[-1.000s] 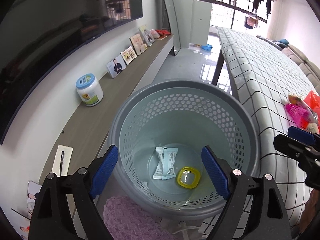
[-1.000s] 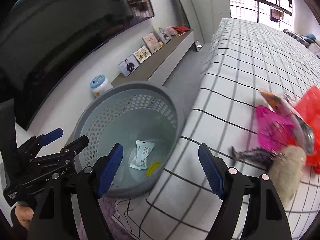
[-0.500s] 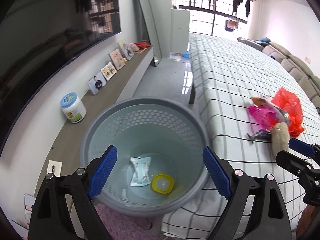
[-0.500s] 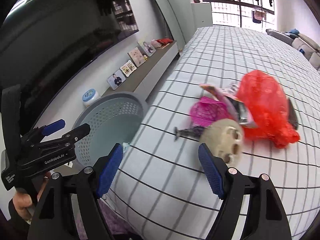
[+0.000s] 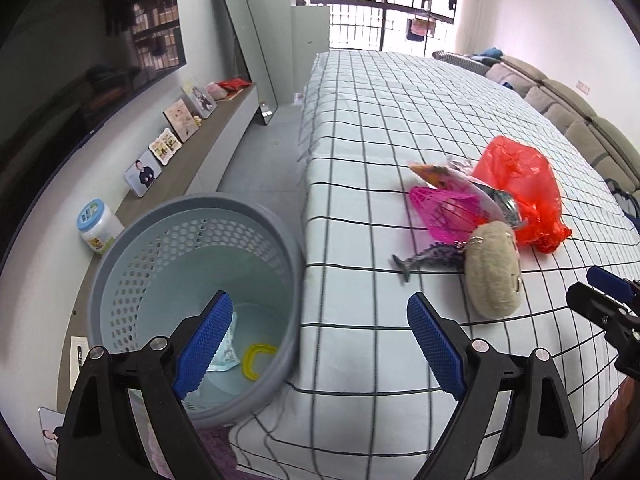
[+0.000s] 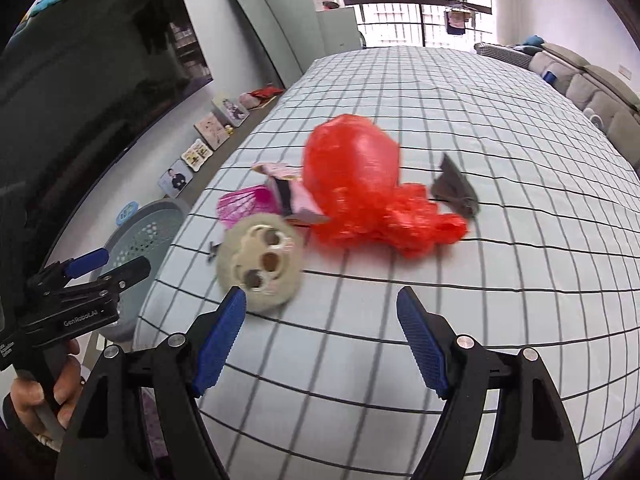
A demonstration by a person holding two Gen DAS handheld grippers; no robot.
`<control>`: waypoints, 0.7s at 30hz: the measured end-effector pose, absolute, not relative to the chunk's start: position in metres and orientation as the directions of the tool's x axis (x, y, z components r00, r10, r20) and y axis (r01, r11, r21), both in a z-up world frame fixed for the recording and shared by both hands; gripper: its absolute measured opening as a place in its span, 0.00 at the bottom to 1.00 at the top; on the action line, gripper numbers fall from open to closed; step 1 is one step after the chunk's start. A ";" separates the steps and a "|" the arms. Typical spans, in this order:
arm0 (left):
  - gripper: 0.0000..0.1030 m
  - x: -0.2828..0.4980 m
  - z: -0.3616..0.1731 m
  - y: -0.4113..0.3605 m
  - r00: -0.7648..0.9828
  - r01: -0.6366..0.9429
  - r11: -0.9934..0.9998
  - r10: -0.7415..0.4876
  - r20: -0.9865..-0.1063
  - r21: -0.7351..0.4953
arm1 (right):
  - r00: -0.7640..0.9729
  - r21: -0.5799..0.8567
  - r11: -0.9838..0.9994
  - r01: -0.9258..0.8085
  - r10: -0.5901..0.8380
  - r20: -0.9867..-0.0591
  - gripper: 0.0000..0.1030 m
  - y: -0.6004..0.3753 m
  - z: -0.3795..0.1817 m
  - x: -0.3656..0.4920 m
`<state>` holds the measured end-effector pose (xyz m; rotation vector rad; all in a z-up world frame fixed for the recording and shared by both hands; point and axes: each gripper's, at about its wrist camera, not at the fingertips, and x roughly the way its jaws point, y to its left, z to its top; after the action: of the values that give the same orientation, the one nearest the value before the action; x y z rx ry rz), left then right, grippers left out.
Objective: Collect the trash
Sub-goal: 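Move both tools back over the bed toward the plush sloth and grey cloth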
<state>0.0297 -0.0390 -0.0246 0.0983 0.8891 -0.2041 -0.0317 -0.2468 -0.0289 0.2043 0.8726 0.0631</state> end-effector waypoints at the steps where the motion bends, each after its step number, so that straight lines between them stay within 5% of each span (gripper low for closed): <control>1: 0.85 0.030 -0.025 -0.044 0.611 0.222 0.975 -0.136 -0.780 0.005 | 0.644 0.205 0.978 0.037 0.133 -0.753 0.72 -0.253 -0.030 -0.031; 21: 0.89 0.027 -0.019 -0.097 0.617 0.229 0.973 -0.134 -0.775 0.015 | 0.645 0.121 0.979 0.163 -0.013 -0.764 0.72 -0.371 -0.036 0.016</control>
<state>0.0270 -0.0967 -0.0185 0.1162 0.8816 -0.2092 0.0163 -0.3710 -0.0361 0.1857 0.8651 -0.1012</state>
